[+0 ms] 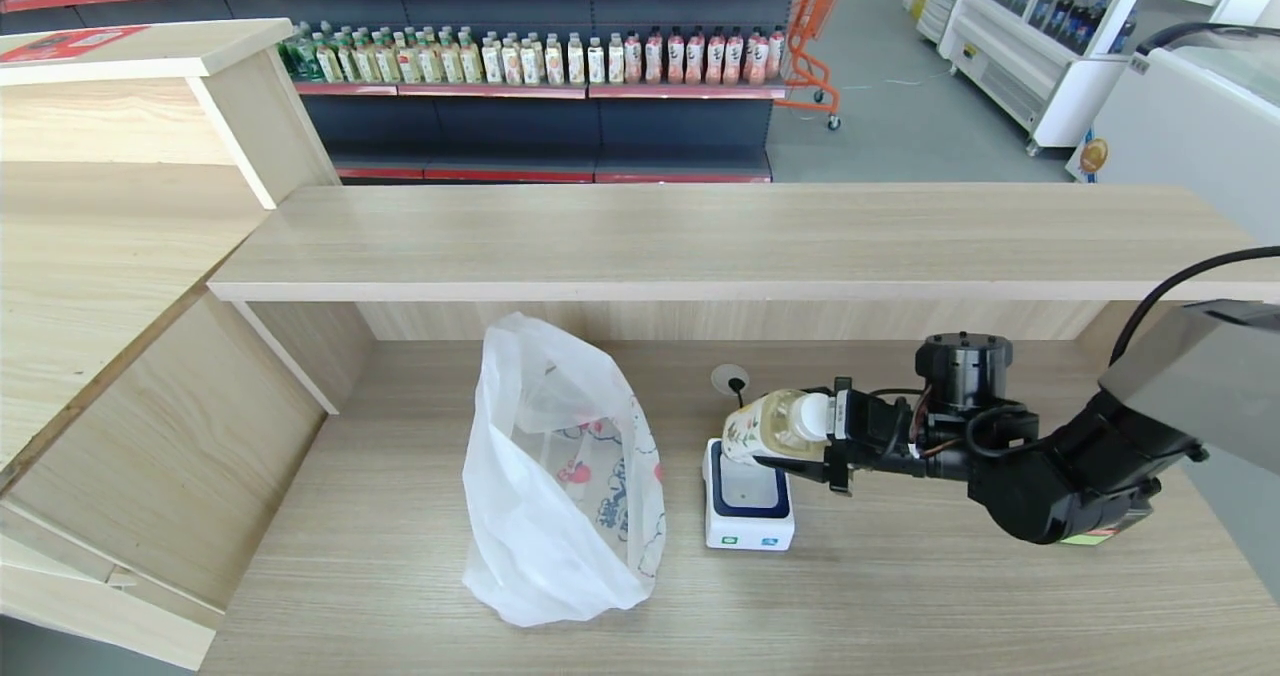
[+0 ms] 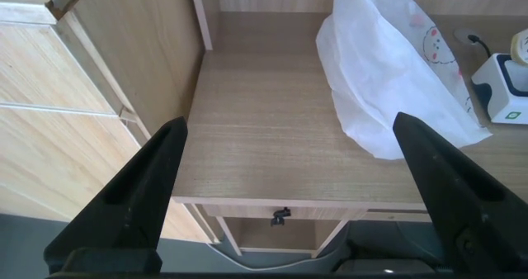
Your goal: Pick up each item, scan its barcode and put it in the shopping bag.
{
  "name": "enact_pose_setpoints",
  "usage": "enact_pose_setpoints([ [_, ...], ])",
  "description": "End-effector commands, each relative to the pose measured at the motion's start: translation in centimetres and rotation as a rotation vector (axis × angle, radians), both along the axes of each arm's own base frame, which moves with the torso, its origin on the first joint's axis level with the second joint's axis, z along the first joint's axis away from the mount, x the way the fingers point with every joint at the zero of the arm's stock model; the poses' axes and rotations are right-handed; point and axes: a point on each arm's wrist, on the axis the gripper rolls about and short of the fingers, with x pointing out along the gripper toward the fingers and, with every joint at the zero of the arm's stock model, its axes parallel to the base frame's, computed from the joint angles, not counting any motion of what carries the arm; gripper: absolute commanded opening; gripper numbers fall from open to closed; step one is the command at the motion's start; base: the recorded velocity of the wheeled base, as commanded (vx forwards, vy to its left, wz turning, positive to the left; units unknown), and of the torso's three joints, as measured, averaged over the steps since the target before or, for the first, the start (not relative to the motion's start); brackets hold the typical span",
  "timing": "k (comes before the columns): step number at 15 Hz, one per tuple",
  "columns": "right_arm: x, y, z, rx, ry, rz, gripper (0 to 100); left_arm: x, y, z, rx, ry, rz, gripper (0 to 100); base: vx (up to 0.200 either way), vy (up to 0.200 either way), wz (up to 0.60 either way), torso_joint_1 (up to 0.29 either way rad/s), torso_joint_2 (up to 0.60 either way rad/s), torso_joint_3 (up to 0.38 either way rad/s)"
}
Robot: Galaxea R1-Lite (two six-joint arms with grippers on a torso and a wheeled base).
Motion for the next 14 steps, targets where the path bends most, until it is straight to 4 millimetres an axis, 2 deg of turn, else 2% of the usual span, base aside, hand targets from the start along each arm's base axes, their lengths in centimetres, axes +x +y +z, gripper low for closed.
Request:
enact_pose_setpoints([
  [1,0.28,0.02,-0.58,-0.003,0.009,-0.001,0,0.00,0.00,0.00,0.000,0.000,0.000,100,0.000,0.000,0.00,0.000,0.00,0.000],
  [8,0.48,-0.17,-0.91,-0.008,0.007,-0.005,0,0.00,0.00,0.00,0.000,0.000,0.000,100,0.000,0.000,0.00,0.000,0.00,0.000],
  [14,0.44,-0.60,-0.04,-0.001,-0.011,-0.017,0,0.00,0.00,0.00,0.000,0.000,0.000,100,0.000,0.000,0.00,0.000,0.00,0.000],
])
